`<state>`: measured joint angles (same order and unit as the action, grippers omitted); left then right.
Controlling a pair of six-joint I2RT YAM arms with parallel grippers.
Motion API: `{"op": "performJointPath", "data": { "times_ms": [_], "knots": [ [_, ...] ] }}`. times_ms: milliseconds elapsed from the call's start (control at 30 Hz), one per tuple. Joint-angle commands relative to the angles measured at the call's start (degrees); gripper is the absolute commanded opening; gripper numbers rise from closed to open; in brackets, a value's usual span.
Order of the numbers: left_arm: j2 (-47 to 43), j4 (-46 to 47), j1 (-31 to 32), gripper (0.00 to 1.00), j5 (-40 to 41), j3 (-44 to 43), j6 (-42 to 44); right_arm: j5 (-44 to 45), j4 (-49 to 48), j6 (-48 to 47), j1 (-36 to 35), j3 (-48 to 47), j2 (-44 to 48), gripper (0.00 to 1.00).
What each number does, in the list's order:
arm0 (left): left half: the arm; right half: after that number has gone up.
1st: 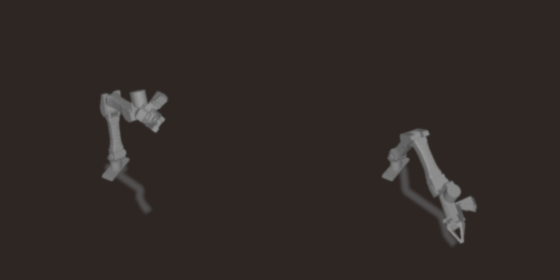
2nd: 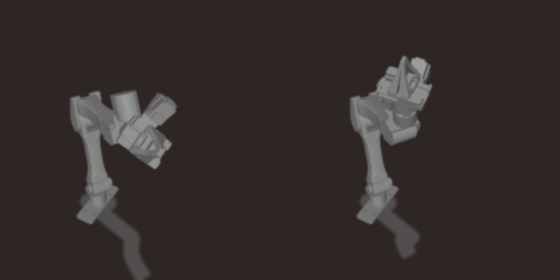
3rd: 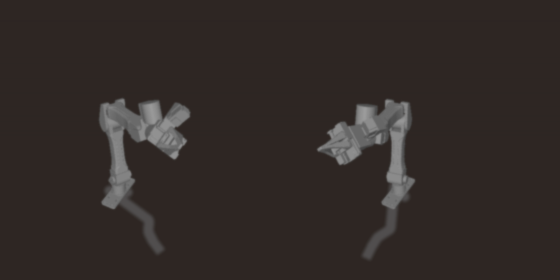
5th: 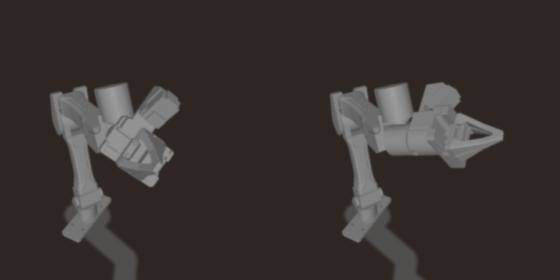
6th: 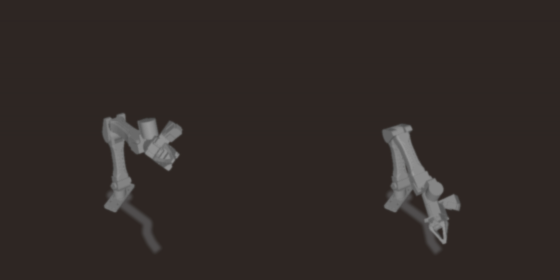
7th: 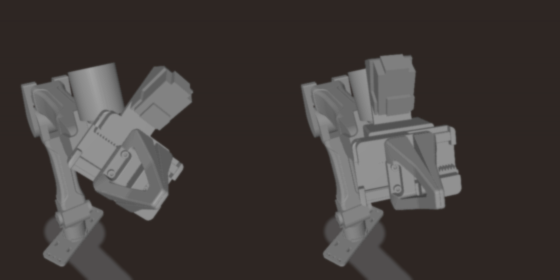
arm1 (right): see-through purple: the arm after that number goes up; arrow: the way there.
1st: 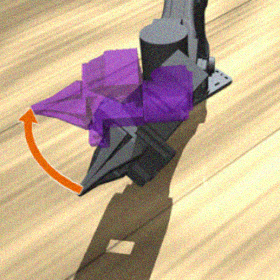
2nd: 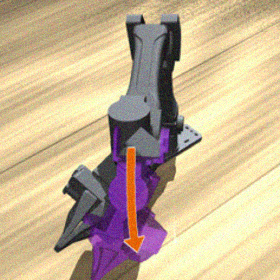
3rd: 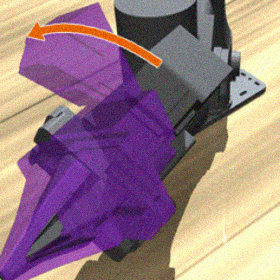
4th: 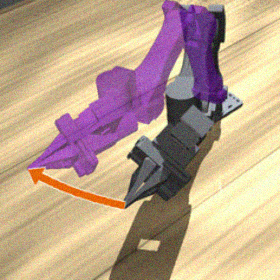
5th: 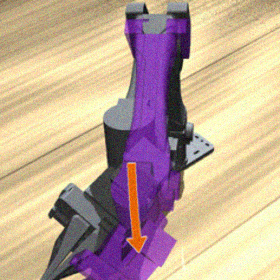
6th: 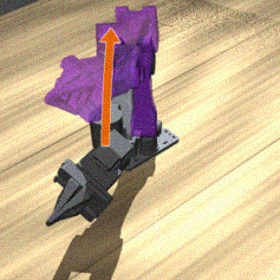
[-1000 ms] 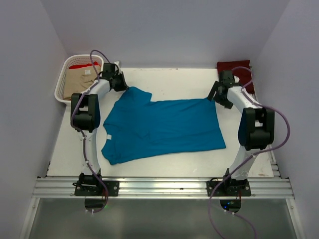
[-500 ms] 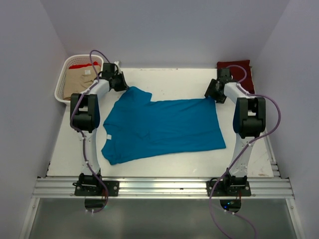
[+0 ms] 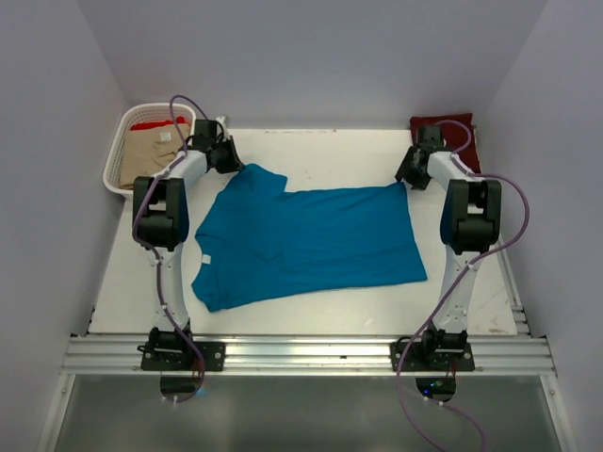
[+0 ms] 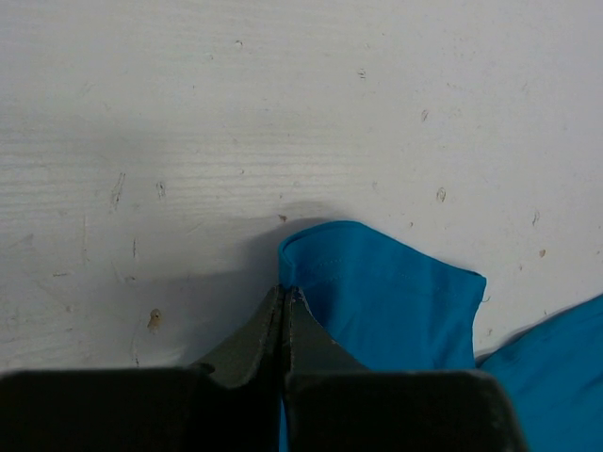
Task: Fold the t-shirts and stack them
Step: Fold the tshirt
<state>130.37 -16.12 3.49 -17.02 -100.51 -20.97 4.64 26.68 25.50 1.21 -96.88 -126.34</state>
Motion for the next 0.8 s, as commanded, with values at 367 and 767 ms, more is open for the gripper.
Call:
{"op": "performJointPath", "data": {
  "times_ms": [367,767],
  "knots": [
    [-2.66,0.65,-0.59,0.0,-0.65,2.6,-0.65,-2.62,-1.19,1.75,0.63,5.65,2.42,0.26],
    [-2.84,1.0,-0.59,0.0,-0.56,3.56,-0.83,-3.24,-0.31,2.19,0.63,3.37,1.01,0.31]
  ]
}}
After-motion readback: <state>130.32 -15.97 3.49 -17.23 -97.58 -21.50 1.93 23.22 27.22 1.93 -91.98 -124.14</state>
